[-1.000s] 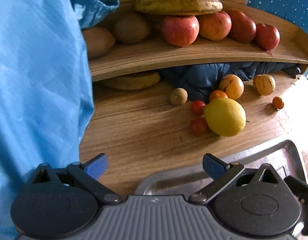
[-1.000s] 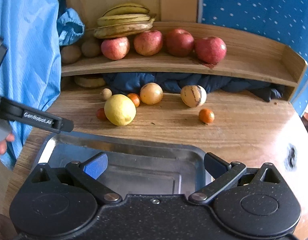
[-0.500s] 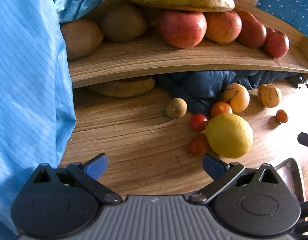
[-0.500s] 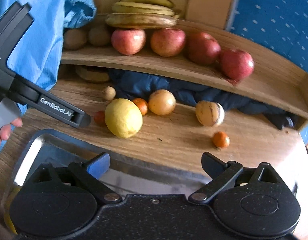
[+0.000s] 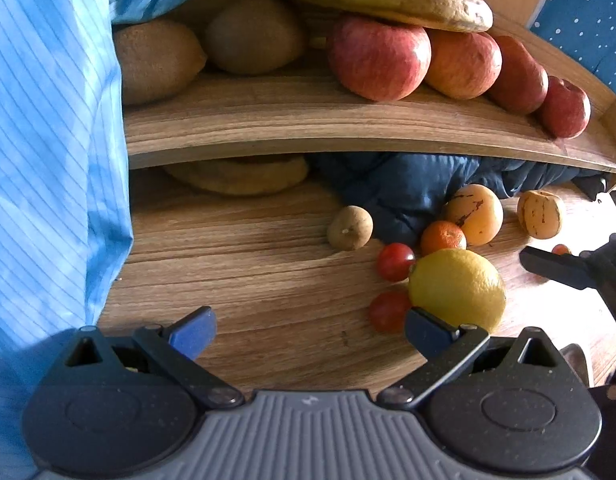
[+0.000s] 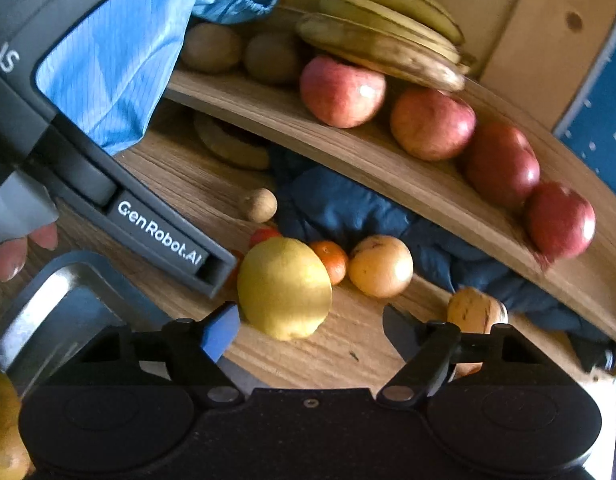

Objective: Organize fruits
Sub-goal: 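Grasp the cherry tomato with the left gripper while the right gripper grasps the lemon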

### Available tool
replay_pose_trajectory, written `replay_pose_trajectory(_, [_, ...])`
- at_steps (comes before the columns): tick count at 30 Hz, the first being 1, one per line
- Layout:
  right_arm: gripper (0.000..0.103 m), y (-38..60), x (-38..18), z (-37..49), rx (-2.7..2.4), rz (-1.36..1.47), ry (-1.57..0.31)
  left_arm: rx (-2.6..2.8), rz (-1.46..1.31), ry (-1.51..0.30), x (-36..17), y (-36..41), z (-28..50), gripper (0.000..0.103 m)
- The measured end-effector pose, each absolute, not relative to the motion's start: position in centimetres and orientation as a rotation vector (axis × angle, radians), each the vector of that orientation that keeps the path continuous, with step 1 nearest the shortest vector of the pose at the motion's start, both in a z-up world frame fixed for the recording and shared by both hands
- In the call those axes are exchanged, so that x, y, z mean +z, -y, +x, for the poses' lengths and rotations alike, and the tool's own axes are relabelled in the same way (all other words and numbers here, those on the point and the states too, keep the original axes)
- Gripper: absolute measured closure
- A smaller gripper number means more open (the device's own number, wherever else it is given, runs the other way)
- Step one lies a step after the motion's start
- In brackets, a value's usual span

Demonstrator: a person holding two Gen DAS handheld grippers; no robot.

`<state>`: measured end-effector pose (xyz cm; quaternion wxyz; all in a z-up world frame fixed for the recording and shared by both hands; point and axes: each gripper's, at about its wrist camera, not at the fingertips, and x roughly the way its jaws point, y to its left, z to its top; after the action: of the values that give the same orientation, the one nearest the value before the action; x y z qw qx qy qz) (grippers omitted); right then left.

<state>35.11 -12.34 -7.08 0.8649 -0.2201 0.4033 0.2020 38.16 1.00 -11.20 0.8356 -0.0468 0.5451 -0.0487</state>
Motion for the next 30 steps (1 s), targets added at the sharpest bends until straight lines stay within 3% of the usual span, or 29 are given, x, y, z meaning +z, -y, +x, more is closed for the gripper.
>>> replay_pose_trajectory(5, [0.031,11.5,-7.6,35.6,0.463,-0.494,-0.833,-0.122,-0.111,-1.159,-11.5,-1.0,38.3,0.001])
replay_pose_trajectory(10, [0.047,10.7,-8.0,35.9,0.493,-0.498,-0.841,-0.125,-0.116,-1.159,-11.6,-1.0,38.5,0.001])
replay_pose_trajectory(19, [0.048,11.6,-7.8,35.7,0.491,-0.461,-0.856,-0.152,-0.114,-1.156,-11.6,0.2,38.6,0.006])
replay_pose_trajectory(30, [0.047,13.8,-7.3,34.6,0.427,-0.340,-0.906,-0.190,-0.080,-1.122,-11.7,1.6,38.6,0.028])
